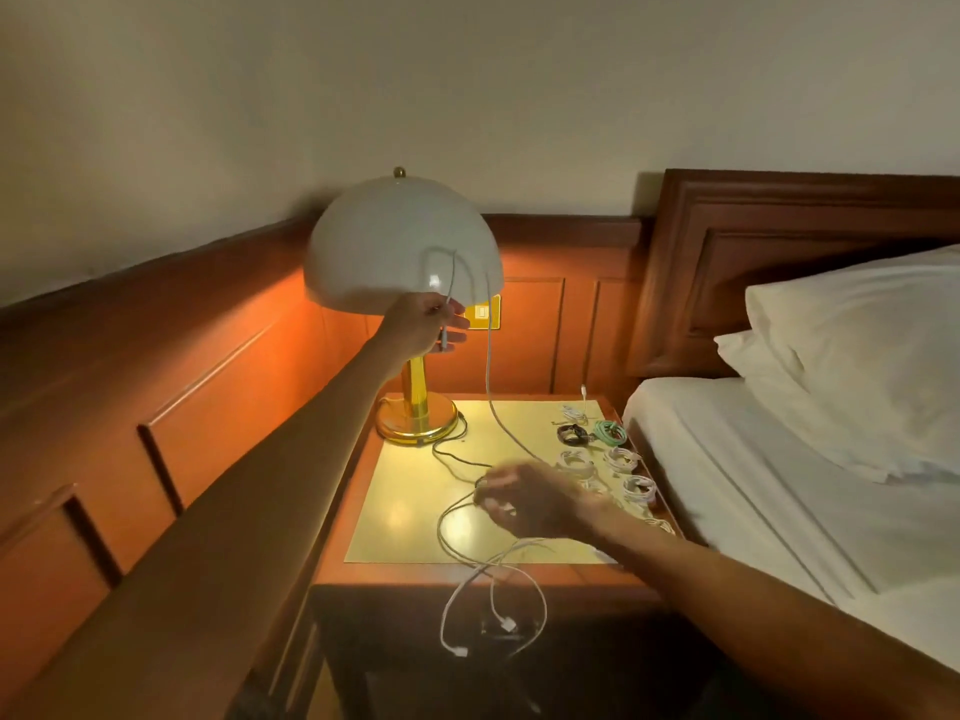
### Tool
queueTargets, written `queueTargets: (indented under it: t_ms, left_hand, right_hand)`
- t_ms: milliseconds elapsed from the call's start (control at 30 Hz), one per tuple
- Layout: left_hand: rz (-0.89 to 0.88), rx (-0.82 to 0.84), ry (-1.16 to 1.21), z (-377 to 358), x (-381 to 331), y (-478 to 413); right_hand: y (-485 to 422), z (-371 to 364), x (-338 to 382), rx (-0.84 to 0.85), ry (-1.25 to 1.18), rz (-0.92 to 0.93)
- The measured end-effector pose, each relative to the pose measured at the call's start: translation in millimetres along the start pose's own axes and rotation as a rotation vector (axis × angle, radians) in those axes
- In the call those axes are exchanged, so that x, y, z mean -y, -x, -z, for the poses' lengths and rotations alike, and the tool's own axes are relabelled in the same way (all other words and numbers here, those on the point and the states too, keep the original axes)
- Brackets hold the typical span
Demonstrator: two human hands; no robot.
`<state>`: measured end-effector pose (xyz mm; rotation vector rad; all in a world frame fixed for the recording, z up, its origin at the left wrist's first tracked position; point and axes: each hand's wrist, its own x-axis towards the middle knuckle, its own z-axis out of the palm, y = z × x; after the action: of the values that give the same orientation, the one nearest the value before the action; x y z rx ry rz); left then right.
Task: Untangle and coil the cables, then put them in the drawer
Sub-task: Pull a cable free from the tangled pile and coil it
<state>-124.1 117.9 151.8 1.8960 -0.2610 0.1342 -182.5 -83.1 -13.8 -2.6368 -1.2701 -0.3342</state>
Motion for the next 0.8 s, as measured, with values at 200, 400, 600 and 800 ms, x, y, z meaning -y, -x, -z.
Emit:
queueTargets:
  t_ms: [200, 400, 600, 800]
  left_hand:
    - [-0.023, 0.02, -0.049, -2, -3, -4]
    - [-0.037, 0.023, -0.107, -1, 6, -3]
    - [-0.033, 0.041, -0.114, 10, 4, -1]
    - [-0.077, 0.024, -0.021, 28, -19, -1]
  right_hand:
    - [16, -50, -31, 0.509, -0.156, -0.375]
    - [5, -56, -23, 0.536, -0.183, -0.339]
    - [-17, -44, -40, 0.365, -0.197, -0.459]
    - [-70, -2, -90, -0.003, -0.138, -0.587]
